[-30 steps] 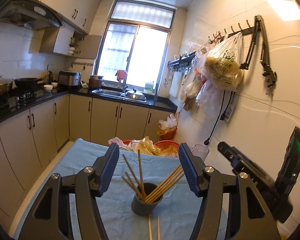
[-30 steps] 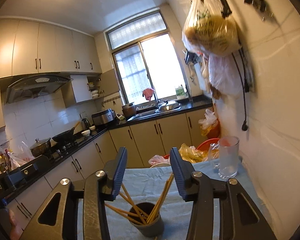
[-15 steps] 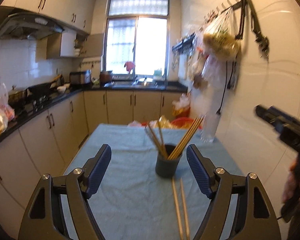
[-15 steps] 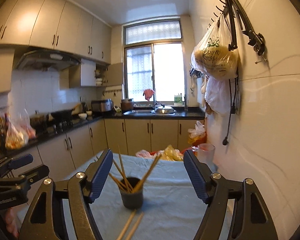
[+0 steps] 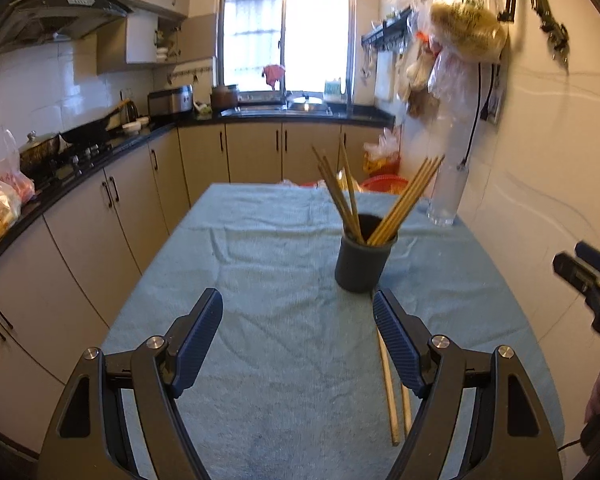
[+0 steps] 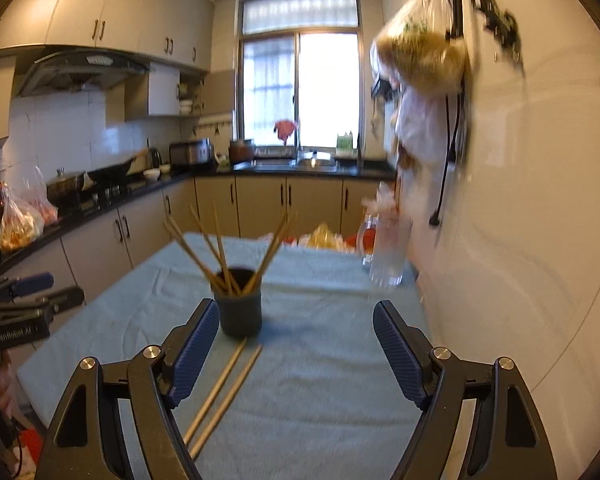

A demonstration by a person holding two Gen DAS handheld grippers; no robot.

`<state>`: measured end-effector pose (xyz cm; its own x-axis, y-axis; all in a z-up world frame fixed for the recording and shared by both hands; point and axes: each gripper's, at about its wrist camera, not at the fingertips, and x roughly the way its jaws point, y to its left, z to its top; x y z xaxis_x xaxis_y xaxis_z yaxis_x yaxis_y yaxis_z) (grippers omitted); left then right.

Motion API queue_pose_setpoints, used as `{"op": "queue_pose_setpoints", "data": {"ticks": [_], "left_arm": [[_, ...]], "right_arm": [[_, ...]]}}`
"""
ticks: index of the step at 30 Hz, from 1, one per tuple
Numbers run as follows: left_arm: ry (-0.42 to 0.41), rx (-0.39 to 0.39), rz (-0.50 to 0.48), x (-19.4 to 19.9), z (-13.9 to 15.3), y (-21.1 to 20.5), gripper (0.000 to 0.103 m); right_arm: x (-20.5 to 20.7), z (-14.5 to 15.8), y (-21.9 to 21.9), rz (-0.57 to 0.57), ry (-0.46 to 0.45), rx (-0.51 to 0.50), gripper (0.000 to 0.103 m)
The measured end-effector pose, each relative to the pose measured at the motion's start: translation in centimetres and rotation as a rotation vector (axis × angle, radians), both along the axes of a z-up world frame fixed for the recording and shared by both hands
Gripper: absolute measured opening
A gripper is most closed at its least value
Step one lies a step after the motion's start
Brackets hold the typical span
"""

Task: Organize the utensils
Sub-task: 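Return to the last two chopsticks and close each tool on one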

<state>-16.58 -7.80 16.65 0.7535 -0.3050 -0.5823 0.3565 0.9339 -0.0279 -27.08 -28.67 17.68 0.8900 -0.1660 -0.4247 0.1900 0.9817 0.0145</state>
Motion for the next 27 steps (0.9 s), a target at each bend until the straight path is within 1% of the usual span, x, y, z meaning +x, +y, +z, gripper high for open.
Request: {"op": "queue_pose_setpoints", "data": {"ticks": [3,4,6,9,13,16,18,19,22,25,27], "left_arm": [[0.068,0.011,-0.031,1.2,-2.1,-0.9,0.077],[0.102,0.012,-0.049,1.7,-3.0,-1.3,0.077],[0.171,0.018,-0.086,2.8,-4.9,-2.4,0.076],[0.269,0.036,-0.15,3.9,-8.0,-4.5,0.074],[0.36,0.054,-0.204,5.2,-11.1,-7.5,0.056],[0.388,0.097,-0.212,6.2,-12.9,-9.6,0.042],[0.41,0.135,-0.207,7.1,-14.1,-10.9,0.038],[0.419,0.14,-0.207,7.4,-14.5,-11.2,0.035],[0.421,0.137,-0.211,8.0,-14.9,-12.0,0.034],[0.424,0.152,-0.211,8.4,-15.4,-12.7,0.033],[0.397,0.182,-0.198,8.4,-15.5,-13.0,0.022]], "right_arm": [[0.7,-2.8,-0.4,0.03,0.06,0.074,0.083],[1.0,-4.0,-0.6,0.048,0.084,0.114,0.083],[1.2,-5.7,-0.7,0.059,0.116,0.161,0.083],[1.6,-8.4,-1.1,0.06,0.159,0.213,0.083],[2.1,-10.5,-2.2,0.053,0.194,0.269,0.083],[2.4,-11.3,-3.0,0.044,0.204,0.294,0.083],[2.5,-11.7,-3.4,0.041,0.208,0.306,0.083],[2.5,-12.0,-3.6,0.039,0.212,0.314,0.083],[2.7,-12.4,-3.8,0.041,0.224,0.334,0.083],[3.1,-13.0,-3.7,0.044,0.239,0.343,0.083],[3.6,-13.4,-3.5,0.05,0.251,0.343,0.083]]}}
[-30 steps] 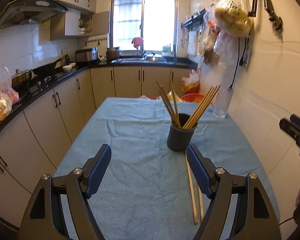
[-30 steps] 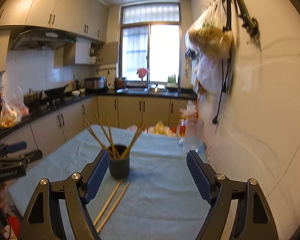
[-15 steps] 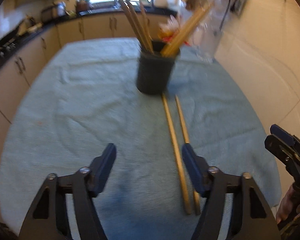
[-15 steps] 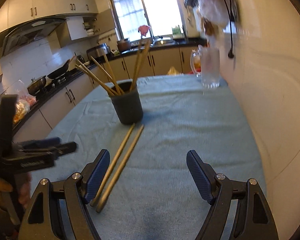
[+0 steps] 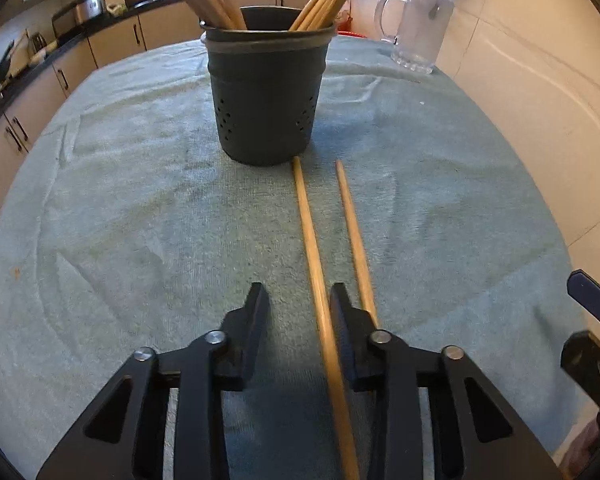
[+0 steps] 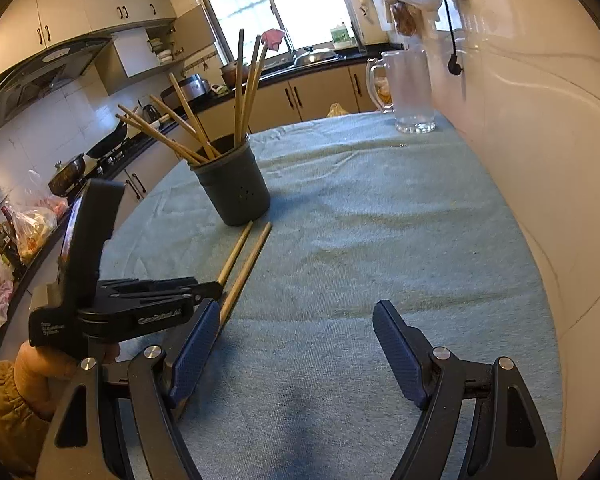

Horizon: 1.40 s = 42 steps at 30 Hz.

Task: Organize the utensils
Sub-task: 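Return to the last two chopsticks and close each tool on one, then lift the held chopsticks with both tools and carry them above the black cup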

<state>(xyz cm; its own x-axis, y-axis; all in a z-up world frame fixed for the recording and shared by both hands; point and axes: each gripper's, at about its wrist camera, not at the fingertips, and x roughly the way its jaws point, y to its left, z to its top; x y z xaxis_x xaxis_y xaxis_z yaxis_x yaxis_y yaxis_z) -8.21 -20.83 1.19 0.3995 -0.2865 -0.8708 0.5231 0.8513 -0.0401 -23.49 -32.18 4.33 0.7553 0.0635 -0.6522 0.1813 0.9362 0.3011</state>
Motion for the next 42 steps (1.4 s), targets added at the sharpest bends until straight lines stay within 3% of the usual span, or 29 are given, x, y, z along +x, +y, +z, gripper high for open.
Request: {"op": "queue_pose_setpoints", "data": {"ticks": [1,6,9,11,18,20,23,28,30,32,33,35,42], "left_arm": [[-0.009,0.016,0.015,0.1,0.0,0.0,0.008],[0.083,-0.042,0.102,1.3,0.4,3.2,0.007],[0.128,-0.062,0.164,1.3,0.4,6.4,0.007],[0.158,-0.094,0.19,1.3,0.4,7.8,0.007],[0.195,-0.153,0.229,0.3,0.0,10.4,0.007],[0.188,-0.159,0.234,0.0,-0.1,10.3,0.007],[0.191,-0.18,0.256,-1.1,0.0,11.0,0.007],[0.21,-0.202,0.266,-2.2,0.3,12.9,0.007],[0.204,-0.234,0.263,-2.5,1.2,13.5,0.007],[0.187,-0.253,0.258,-2.6,2.0,13.8,0.013],[0.177,-0.264,0.262,-2.6,2.5,14.1,0.017],[0.157,-0.284,0.284,-2.4,3.0,14.8,0.032],[0.167,-0.222,0.31,1.3,1.9,13.6,0.032]], "right_arm": [[0.1,-0.1,0.2,0.005,0.005,0.001,0.083],[1.7,-0.9,1.8,0.052,0.043,0.011,0.079],[2.9,-1.8,3.1,0.101,0.072,0.04,0.066],[4.0,-2.4,4.4,0.134,0.103,0.019,0.052],[7.4,-4.4,9.1,0.217,0.216,-0.12,0.04],[7.7,-4.4,9.8,0.22,0.23,-0.166,0.016],[7.6,-4.4,10.1,0.226,0.261,-0.209,0.008],[4.2,-4.0,10.1,0.267,0.314,-0.299,0.008],[3.1,-4.1,9.7,0.288,0.34,-0.283,0.01],[2.3,-4.0,9.2,0.292,0.336,-0.26,0.027],[2.1,-4.0,9.1,0.293,0.34,-0.255,0.03],[2.3,-4.1,8.9,0.289,0.341,-0.252,0.032],[5.4,-3.8,9.8,0.315,0.32,-0.277,0.031]]}}
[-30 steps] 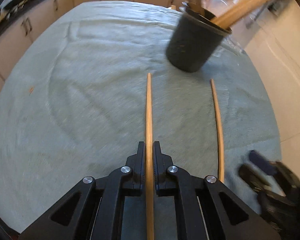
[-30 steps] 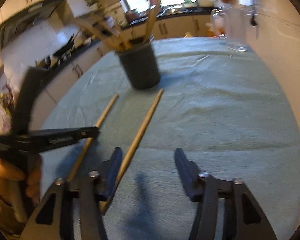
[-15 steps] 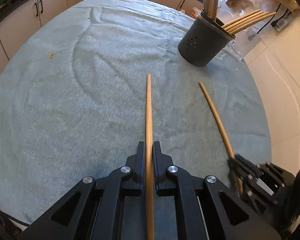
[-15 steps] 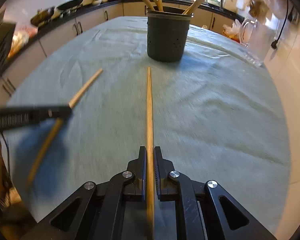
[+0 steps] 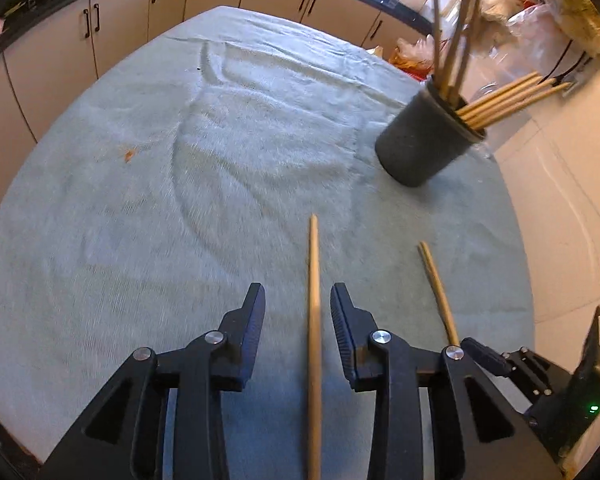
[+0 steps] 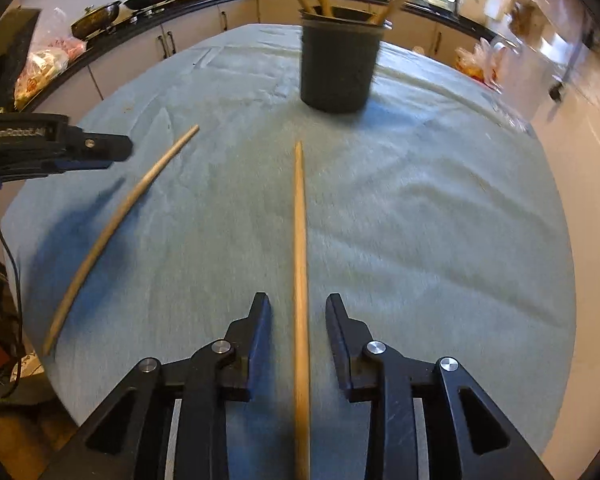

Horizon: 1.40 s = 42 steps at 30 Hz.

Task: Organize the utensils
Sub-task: 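Lift the held chopsticks with both tools and carry them above the black cup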

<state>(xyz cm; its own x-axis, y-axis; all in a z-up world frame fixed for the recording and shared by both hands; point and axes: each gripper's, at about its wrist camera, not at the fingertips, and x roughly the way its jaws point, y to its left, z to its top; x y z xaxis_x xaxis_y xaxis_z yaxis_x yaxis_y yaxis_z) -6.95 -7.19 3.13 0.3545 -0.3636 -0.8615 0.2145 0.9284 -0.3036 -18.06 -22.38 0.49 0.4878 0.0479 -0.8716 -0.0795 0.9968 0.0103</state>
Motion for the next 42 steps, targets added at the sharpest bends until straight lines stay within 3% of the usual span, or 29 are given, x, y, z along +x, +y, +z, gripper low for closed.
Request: {"op": "queue_pose_setpoints", "data": {"ticks": [4,9,16,17,19,22,31,37,42], "left_arm": [[0.046,0.034,-0.021,2.4,-1.5,-1.9,0.029],[0.024,0.058,-0.052,3.6,-1.2,-3.4,0.027],[-0.039,0.04,-0.086,3.2,-1.4,-3.9,0.027],[-0.045,0.029,-0.093,3.0,-1.5,-3.9,0.021],[-0.037,0.018,-0.107,2.6,-1.8,-3.9,0.004],[-0.029,-0.019,-0.102,2.8,-1.6,-3.7,0.004],[-0.177,-0.134,-0.081,-0.7,5.5,-1.3,0.004],[-0.342,-0.128,-0.066,-4.6,10.5,-0.3,0.005],[-0.449,-0.103,-0.078,-7.7,13.0,-0.4,0.005]], "right_arm": [[3.8,-0.2,0.3,0.01,0.011,0.007,0.031],[7.5,-0.2,0.6,0.016,0.016,0.0,0.029],[9.6,-0.3,0.8,-0.012,-0.008,0.012,0.014],[9.7,-0.4,0.7,-0.022,-0.013,0.024,0.006],[9.8,-0.4,0.3,-0.039,-0.017,0.053,0.006],[10.0,-0.1,-0.4,-0.05,-0.023,0.101,0.006],[6.0,6.9,-3.0,-0.123,-0.266,0.195,0.006],[1.5,11.3,-2.6,-0.131,-0.423,0.174,0.006],[-2.0,13.7,-2.8,-0.158,-0.55,0.18,0.006]]}}
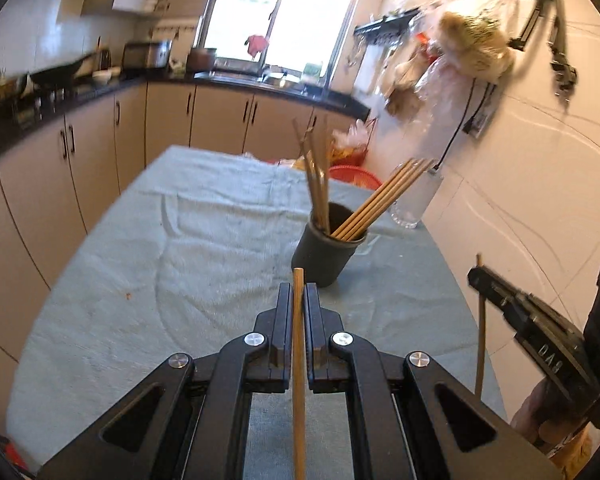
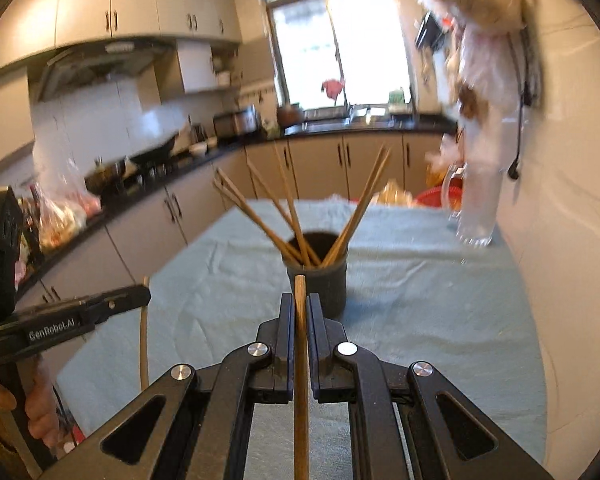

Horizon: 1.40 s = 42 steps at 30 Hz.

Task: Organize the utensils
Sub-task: 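Lift the held chopsticks with both tools and carry them above the black cup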

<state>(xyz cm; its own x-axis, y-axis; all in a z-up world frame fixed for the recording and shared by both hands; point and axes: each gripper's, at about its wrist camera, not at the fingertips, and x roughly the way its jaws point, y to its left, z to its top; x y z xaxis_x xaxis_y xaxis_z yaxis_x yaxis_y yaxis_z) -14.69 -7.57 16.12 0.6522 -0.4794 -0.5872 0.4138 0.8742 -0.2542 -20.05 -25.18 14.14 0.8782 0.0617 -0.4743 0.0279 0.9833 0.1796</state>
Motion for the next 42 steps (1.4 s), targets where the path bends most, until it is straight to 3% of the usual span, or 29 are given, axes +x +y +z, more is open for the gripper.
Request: {"op": "queue_pose_setpoints", "data": {"ticks": [5,7,10,17,21,32,42], "left_arm": [[-0.051,0.006,0.006,-1.9,0.9,0.0,0.005],[-0.054,0.003,0.008,-2.3,0.9,0.2,0.005],[-0.044,-0.006,0.009,-2.4,0.8,0.1,0.005],[-0.062,0.007,0.005,-2.9,0.9,-0.2,0.005],[-0.089,0.015,0.008,-3.5,1.3,-0.3,0.005],[-0.162,0.029,-0.024,-6.0,2.4,0.2,0.005],[-0.196,0.025,-0.063,-7.6,3.0,0.8,0.005]], "right_arm": [[-3.7,1.2,-1.0,-0.067,-0.186,0.075,0.006],[-4.9,0.9,-1.0,-0.119,-0.266,0.056,0.006],[-5.3,0.0,-0.6,-0.191,-0.315,-0.006,0.006],[-4.7,-3.1,-1.6,-0.307,-0.309,-0.006,0.006],[-5.0,-3.6,-2.4,-0.314,-0.286,0.002,0.006],[-10.8,-0.2,-1.6,-0.204,-0.267,-0.046,0.006],[-13.0,1.7,-0.3,-0.094,-0.196,-0.06,0.006]]}}
